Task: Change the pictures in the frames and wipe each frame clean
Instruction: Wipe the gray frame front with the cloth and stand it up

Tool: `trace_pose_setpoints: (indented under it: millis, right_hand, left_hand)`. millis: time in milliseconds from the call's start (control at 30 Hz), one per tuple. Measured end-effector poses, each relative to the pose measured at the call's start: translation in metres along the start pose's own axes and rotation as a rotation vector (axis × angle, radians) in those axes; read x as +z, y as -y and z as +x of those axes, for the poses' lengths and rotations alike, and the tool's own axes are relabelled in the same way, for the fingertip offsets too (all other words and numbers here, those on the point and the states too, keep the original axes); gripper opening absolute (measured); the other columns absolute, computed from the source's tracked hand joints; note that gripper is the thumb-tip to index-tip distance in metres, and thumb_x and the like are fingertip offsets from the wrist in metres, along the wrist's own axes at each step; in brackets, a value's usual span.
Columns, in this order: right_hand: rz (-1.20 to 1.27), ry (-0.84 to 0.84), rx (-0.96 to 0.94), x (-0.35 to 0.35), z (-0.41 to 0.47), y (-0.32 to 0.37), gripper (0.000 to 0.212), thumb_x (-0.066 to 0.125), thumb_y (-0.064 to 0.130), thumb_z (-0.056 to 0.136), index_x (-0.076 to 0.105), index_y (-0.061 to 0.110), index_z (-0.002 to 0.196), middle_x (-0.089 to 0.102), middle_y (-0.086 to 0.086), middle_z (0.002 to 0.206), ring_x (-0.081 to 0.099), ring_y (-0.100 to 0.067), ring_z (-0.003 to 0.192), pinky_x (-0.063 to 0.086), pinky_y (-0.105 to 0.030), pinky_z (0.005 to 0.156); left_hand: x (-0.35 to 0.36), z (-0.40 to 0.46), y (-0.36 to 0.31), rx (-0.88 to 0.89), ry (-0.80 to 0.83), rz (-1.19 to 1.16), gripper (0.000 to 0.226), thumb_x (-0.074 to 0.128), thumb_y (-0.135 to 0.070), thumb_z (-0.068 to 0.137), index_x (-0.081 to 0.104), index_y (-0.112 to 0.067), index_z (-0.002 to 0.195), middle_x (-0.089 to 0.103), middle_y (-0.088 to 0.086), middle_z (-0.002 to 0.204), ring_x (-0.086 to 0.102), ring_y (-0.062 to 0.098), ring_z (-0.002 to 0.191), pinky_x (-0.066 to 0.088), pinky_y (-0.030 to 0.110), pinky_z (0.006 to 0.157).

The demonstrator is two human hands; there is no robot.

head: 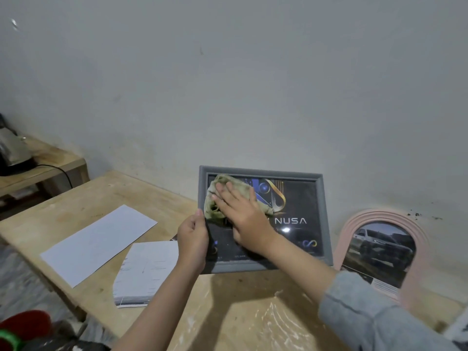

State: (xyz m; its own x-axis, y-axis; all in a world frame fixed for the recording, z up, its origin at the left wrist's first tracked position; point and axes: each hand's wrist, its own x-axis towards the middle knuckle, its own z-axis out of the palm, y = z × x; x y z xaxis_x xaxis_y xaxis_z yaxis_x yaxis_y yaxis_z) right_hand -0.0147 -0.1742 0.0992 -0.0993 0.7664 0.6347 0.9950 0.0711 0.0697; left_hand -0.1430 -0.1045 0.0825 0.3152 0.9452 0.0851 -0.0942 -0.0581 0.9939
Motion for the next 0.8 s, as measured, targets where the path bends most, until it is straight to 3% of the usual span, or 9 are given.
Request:
trace_pose_setpoints:
  millis: [100,200,300,333,367,433,500,667,800]
  right_hand:
    - [0.090,0.067,-0.080,0.013,-0.016,0.016,0.079,0.036,0.001,0.062,0.039,0.014,0.140,0.034,-0.007,0.152,0.028,-0.027,0.141,0.023,-0.068,0.102]
    - [0.206,0.176,-0.166,0.030,-0.034,0.033,0.073,0.034,0.000,0.065,0.044,0.015,0.137,0.036,-0.005,0.150,0.029,-0.025,0.141,0.015,-0.068,0.103]
    - [0.367,0.239,-0.165,0.046,-0.040,0.041,0.076,0.045,-0.016,0.062,0.049,0.014,0.132,0.042,-0.003,0.147,0.031,-0.019,0.140,0.013,-0.064,0.108]
    - [0.422,0.256,-0.144,0.052,-0.038,0.044,0.074,0.049,-0.018,0.063,0.052,0.013,0.130,0.045,-0.003,0.145,0.034,-0.017,0.138,0.018,-0.060,0.111]
    - [0.465,0.269,-0.123,0.052,-0.037,0.045,0.071,0.051,-0.018,0.064,0.055,0.012,0.129,0.050,-0.004,0.141,0.040,-0.016,0.135,0.027,-0.053,0.112]
    - [0.547,0.289,-0.064,0.059,-0.025,0.045,0.063,0.054,-0.016,0.067,0.059,0.008,0.125,0.057,-0.007,0.133,0.050,-0.018,0.125,0.037,-0.032,0.108]
    - [0.569,0.307,-0.021,0.069,-0.013,0.040,0.063,0.056,-0.016,0.066,0.059,0.007,0.126,0.060,-0.008,0.129,0.053,-0.019,0.120,0.036,-0.017,0.105]
    - [0.472,0.251,0.133,0.101,0.012,0.009,0.056,0.058,-0.008,0.071,0.060,0.010,0.124,0.065,-0.006,0.122,0.062,-0.023,0.109,0.052,-0.033,0.088]
    - [0.366,0.243,0.223,0.140,0.032,-0.019,0.046,0.040,0.010,0.082,0.061,0.007,0.123,0.066,-0.010,0.119,0.063,-0.027,0.104,0.052,-0.033,0.085]
  left_hand:
    - [-0.017,0.008,-0.001,-0.017,-0.045,-0.017,0.050,0.044,-0.036,0.097,0.042,0.001,0.064,0.038,0.006,0.068,0.035,0.016,0.066,0.032,0.031,0.063]
    - [-0.035,0.023,0.000,-0.059,-0.109,-0.023,0.042,0.045,-0.035,0.098,0.034,-0.018,0.060,0.029,0.006,0.065,0.028,0.020,0.064,0.027,0.031,0.061]
    - [-0.057,0.044,0.011,-0.102,-0.164,-0.017,0.043,0.047,-0.046,0.090,0.055,-0.009,0.070,0.060,0.014,0.079,0.056,0.025,0.076,0.049,0.041,0.076]
    - [-0.066,0.052,0.015,-0.114,-0.187,-0.008,0.046,0.047,-0.047,0.090,0.058,-0.007,0.071,0.066,0.016,0.087,0.061,0.028,0.081,0.052,0.043,0.082]
    - [-0.072,0.056,0.016,-0.104,-0.210,0.002,0.046,0.046,-0.045,0.093,0.053,-0.009,0.065,0.064,0.015,0.080,0.059,0.026,0.076,0.052,0.039,0.076]
    - [-0.092,0.068,0.018,-0.072,-0.247,0.037,0.048,0.042,-0.037,0.099,0.034,-0.016,0.057,0.039,0.007,0.060,0.037,0.020,0.059,0.034,0.030,0.060]
    - [-0.115,0.084,0.022,-0.072,-0.288,0.085,0.045,0.040,-0.036,0.100,0.035,-0.013,0.062,0.034,0.007,0.065,0.034,0.019,0.061,0.033,0.031,0.060]
    - [-0.178,0.128,0.029,-0.127,-0.427,0.080,0.045,0.041,-0.035,0.100,0.047,-0.008,0.064,0.048,0.007,0.068,0.045,0.021,0.062,0.042,0.031,0.062]
    - [-0.228,0.163,0.040,-0.116,-0.517,0.168,0.042,0.042,-0.037,0.099,0.037,-0.014,0.064,0.036,0.004,0.066,0.034,0.016,0.062,0.029,0.032,0.063]
